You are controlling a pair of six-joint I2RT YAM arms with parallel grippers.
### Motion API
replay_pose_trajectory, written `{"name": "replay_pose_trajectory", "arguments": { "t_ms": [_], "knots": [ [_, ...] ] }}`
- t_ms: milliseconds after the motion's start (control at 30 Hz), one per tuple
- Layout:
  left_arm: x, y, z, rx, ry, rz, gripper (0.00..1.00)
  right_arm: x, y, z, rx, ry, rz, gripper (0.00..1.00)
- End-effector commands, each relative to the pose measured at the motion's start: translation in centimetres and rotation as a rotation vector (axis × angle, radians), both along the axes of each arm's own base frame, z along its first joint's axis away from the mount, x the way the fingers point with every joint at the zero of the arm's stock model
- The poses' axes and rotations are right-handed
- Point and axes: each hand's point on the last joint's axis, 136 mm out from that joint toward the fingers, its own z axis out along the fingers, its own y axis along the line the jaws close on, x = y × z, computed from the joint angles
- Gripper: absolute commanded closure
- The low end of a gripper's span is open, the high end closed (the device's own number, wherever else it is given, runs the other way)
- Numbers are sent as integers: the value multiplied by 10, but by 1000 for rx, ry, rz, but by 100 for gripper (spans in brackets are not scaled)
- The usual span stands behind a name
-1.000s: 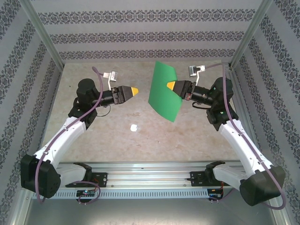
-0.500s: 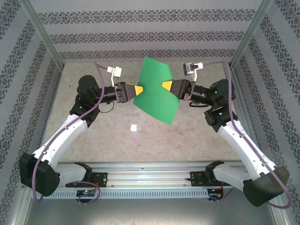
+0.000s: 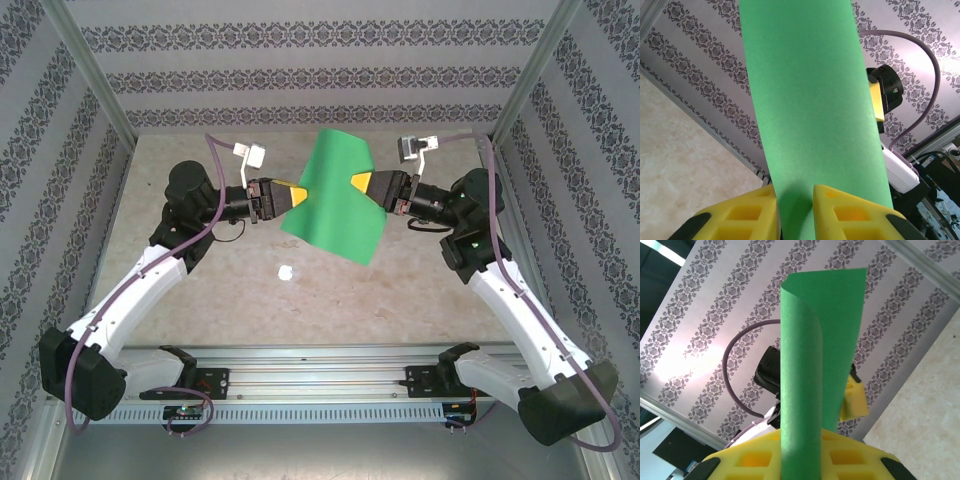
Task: Fold a paper plane with a square sheet of paper (fold left side to right side)
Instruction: Place a square sheet of paper at the center of the table.
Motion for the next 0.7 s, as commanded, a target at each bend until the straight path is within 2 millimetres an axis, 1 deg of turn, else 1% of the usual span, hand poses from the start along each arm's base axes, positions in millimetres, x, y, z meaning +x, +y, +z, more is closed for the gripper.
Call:
{"name": "replay_pose_trajectory", "arguments": {
  "t_ms": [0,100,133,200,233,300,333,400,467,500,567,600,667],
  "knots": [
    [-8,2,12,6,-57,3,84,5,-12,-8,-31,-16,-61,82],
    [-4,2,6,26,-47,21,93,10,-21,-19,-64,-1,-100,81],
    [-3,2,4,34,-47,28,96,11,-23,-22,-76,2,-110,79],
    [0,3,-1,54,-49,51,100,15,-31,-34,-115,26,-153,71],
    [3,4,-6,73,-43,70,100,18,-35,-41,-138,32,-177,66],
    [13,8,-25,148,-13,145,100,26,-51,-67,-241,74,-271,51],
    [17,11,-36,182,6,176,100,30,-61,-81,-305,97,-326,46],
    [28,19,-66,278,62,260,100,37,-89,-120,-498,151,-468,36],
    [35,27,-97,360,120,315,100,40,-116,-153,-677,194,-575,29],
    [38,31,-114,406,146,338,100,40,-128,-168,-755,213,-612,28],
    [41,37,-147,490,193,364,100,39,-140,-190,-842,237,-641,28],
    [43,41,-167,537,224,381,100,38,-142,-202,-867,255,-642,28],
    [44,47,-202,616,285,394,100,36,-142,-219,-880,278,-625,28]
  ]
}}
